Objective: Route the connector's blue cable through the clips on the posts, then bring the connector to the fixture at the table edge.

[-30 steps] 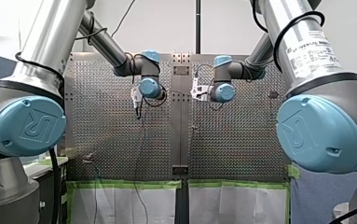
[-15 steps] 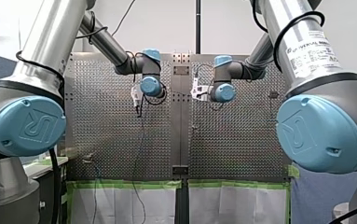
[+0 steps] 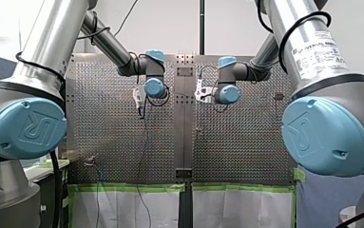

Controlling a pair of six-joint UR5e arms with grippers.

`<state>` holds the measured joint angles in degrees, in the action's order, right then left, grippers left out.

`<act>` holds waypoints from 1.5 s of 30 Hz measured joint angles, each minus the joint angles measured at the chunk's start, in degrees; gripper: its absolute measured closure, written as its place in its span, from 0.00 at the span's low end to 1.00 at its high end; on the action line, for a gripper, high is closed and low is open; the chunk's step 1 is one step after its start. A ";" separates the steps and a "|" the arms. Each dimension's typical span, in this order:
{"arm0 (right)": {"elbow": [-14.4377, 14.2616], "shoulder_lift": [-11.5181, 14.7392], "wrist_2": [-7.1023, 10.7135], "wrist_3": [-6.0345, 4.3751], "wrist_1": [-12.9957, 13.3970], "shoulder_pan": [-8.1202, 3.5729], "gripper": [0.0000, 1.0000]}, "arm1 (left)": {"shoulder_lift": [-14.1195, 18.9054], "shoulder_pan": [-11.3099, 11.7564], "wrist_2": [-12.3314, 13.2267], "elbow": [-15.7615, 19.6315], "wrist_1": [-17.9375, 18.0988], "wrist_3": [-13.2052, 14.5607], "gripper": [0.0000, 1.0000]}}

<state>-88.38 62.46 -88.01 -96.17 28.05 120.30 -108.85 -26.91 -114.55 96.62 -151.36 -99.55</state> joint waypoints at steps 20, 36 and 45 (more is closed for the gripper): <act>-0.04 0.00 -0.14 0.01 -0.86 -0.23 1.00 | -0.06 -0.98 -0.29 0.06 -0.46 0.84 1.00; -3.68 -0.06 -3.22 0.79 -4.22 0.29 1.00 | -3.92 -4.88 -0.52 1.41 -0.64 1.71 1.00; -8.04 -0.05 -4.04 0.44 -1.00 -0.78 1.00 | -5.68 -5.65 -1.51 3.66 2.68 1.74 1.00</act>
<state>-96.42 62.40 -92.05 -95.74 27.05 119.52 -114.53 -32.56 -116.05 100.28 -148.68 -97.81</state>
